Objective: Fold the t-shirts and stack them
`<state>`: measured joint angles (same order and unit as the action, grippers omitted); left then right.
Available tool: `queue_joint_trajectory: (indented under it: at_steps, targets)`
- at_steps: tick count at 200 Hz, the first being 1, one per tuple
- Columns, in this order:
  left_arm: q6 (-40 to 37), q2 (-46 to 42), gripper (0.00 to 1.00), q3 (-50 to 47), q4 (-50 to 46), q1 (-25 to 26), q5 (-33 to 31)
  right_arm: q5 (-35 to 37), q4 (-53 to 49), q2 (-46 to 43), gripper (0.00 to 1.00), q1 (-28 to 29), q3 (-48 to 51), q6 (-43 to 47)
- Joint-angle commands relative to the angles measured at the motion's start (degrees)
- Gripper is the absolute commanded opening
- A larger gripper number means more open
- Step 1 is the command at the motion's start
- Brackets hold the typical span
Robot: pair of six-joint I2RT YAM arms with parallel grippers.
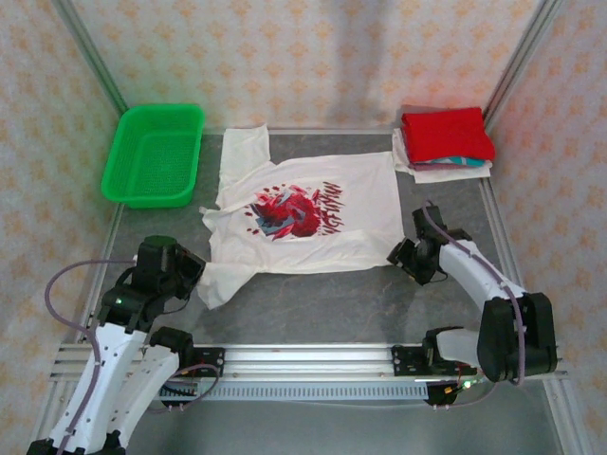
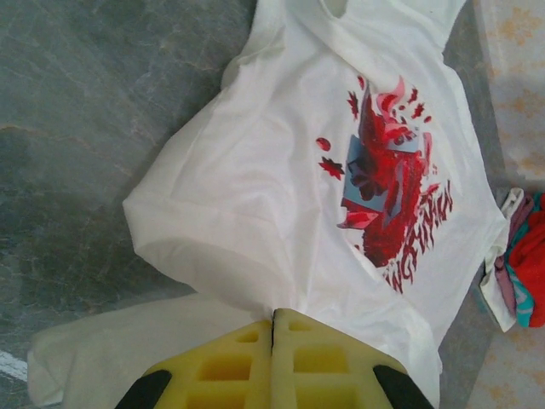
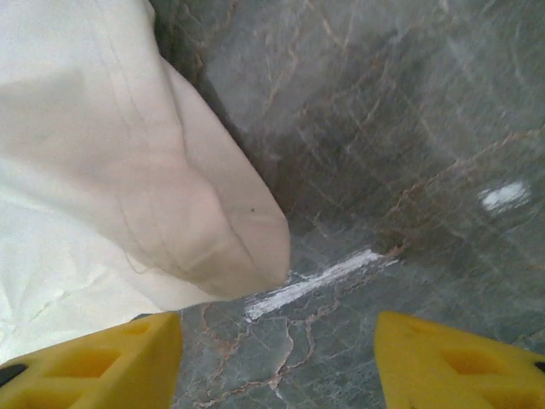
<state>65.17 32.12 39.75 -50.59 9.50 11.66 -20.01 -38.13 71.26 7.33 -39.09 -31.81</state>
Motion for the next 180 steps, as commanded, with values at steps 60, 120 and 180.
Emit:
queue_joint_trajectory:
  at_steps: [60, 120, 180]
  targets:
    - [2.01, -6.13, 0.00, -3.61, -0.29, -2.77, -0.26, 1.28, 9.21, -0.10, 0.22, -0.22, 2.64, -2.18]
    - [2.78, -7.75, 0.00, -7.40, 1.84, -3.52, 1.62, 0.60, 9.33, -5.03, 0.40, -0.24, 2.59, -3.86]
    - [2.33, -8.52, 0.00, -8.71, 2.42, -3.81, 1.80, 0.26, 15.81, -2.38, 0.42, -0.21, 6.15, -7.63]
